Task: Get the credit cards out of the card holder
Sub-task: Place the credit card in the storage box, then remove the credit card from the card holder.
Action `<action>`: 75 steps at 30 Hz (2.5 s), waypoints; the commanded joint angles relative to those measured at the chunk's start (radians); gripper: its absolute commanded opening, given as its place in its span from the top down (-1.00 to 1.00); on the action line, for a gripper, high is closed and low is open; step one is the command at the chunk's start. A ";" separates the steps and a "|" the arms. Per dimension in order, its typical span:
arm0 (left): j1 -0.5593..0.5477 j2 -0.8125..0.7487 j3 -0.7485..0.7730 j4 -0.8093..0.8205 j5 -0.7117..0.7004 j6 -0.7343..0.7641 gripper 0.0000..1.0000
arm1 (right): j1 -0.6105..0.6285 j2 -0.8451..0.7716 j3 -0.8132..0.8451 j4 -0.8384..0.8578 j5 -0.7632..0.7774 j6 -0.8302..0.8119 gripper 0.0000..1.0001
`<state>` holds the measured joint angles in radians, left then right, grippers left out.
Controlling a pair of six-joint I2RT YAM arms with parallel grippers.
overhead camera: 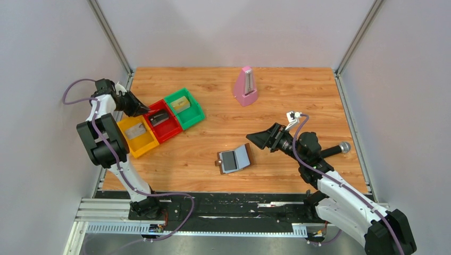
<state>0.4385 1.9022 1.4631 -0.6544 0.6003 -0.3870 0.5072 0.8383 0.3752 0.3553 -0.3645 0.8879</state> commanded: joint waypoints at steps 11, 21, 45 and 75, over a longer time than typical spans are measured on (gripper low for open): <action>-0.116 -0.137 0.062 -0.067 -0.058 0.023 0.40 | -0.002 0.128 0.262 -0.378 0.045 -0.131 -0.89; -0.360 -0.394 -0.058 -0.117 -0.092 0.063 0.39 | 0.120 0.347 0.300 -0.380 0.019 -0.112 -0.26; -0.875 -0.602 -0.731 0.451 0.015 -0.174 0.52 | 0.237 0.625 0.301 -0.303 0.091 -0.185 0.42; -1.005 -0.290 -0.763 0.663 -0.035 -0.212 0.66 | 0.225 0.702 0.287 -0.247 0.101 -0.189 0.52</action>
<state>-0.5522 1.6051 0.7128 -0.0059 0.6010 -0.6220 0.7364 1.5337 0.6621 0.0616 -0.2787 0.7116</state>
